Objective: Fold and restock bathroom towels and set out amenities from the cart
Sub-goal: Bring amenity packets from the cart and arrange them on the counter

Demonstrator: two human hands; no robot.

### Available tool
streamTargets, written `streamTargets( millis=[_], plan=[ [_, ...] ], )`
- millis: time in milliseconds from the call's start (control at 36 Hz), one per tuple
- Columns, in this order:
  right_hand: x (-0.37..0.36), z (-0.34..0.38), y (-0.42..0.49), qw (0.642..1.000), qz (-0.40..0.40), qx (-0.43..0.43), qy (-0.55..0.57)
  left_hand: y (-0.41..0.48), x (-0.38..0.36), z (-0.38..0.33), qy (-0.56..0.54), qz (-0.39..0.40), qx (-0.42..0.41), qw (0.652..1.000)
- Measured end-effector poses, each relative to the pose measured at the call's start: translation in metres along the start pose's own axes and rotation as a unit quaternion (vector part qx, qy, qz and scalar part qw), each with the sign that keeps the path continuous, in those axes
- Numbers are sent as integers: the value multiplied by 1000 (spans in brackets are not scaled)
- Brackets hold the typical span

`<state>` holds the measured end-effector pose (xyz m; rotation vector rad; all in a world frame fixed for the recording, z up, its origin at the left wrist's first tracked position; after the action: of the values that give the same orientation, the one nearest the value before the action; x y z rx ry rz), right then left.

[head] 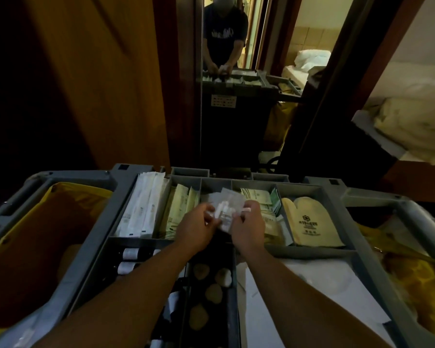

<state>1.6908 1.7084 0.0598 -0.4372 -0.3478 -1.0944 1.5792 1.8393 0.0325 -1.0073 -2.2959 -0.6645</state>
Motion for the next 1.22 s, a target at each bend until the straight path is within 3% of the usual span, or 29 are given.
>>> streamTargets(
  millis=[167, 333, 556, 750, 861, 1222],
  plan=[
    [14, -6, 29, 994, -46, -30, -98, 1, 9, 14, 7, -76, 45, 996],
    [14, -31, 46, 970, -31, -84, -225, 3, 7, 14, 114, -77, 51, 989],
    [18, -26, 41, 974, -62, -71, -206, 8, -1, 22, 183, -33, 68, 980],
    [34, -26, 42, 994, -82, -71, 9, 2, 4, 6, 147, -61, 20, 987],
    [29, -12, 36, 995, -72, -38, 51, 0, 8, -4, 125, -77, 5, 989],
    [-32, -1, 15, 984, 30, 58, -164, 3, 4, 8, 196, -62, 37, 978]
  ],
)
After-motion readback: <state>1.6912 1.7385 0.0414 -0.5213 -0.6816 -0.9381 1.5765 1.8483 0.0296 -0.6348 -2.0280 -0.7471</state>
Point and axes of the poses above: each hand's wrist, its own y-axis towards the middle knuckle, its own x-axis out of the back of the hand, z = x × y, the point moved 9 cm from there along y, towards the middle knuckle, and after that the axes turned 14 degrees about -x, right-handed, at the moved point
